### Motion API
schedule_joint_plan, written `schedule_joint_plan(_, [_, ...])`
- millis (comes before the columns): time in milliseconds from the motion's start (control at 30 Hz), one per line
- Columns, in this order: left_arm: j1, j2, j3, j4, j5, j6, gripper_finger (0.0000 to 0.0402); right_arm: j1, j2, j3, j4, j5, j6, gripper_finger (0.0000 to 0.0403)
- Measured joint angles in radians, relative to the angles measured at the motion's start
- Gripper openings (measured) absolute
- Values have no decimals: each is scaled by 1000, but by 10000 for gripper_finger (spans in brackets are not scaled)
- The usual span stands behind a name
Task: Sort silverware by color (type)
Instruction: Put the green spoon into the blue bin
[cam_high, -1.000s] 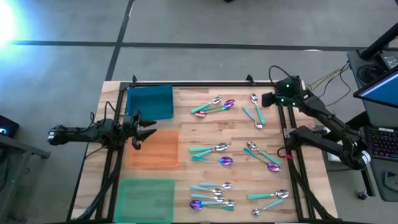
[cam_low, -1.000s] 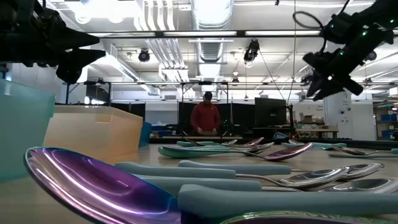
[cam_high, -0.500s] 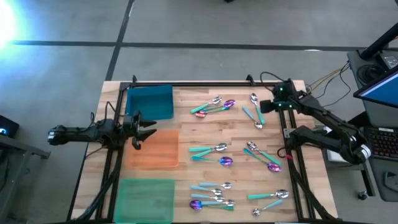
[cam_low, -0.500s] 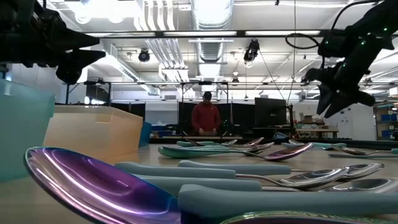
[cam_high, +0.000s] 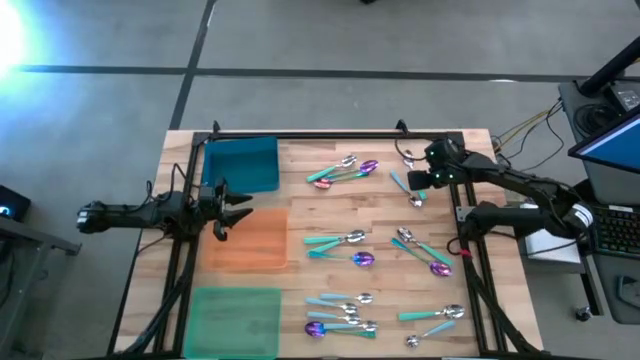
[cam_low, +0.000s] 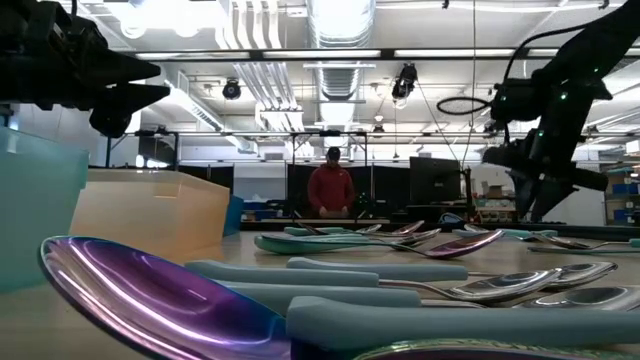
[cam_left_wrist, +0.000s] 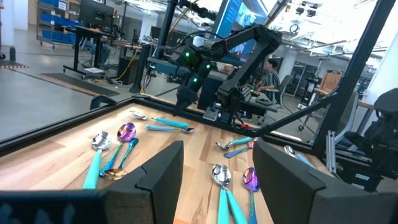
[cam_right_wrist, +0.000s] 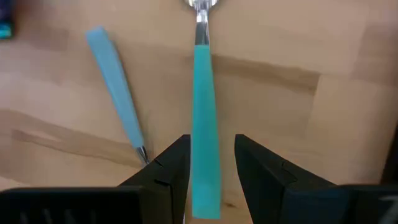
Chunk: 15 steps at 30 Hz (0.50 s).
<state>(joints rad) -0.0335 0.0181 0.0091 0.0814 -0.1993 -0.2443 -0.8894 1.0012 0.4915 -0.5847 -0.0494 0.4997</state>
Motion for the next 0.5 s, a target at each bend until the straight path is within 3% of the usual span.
schedule_joint_plan(500, [0, 0, 0, 1, 0, 0, 178, 68, 191, 8, 77, 44, 24, 116])
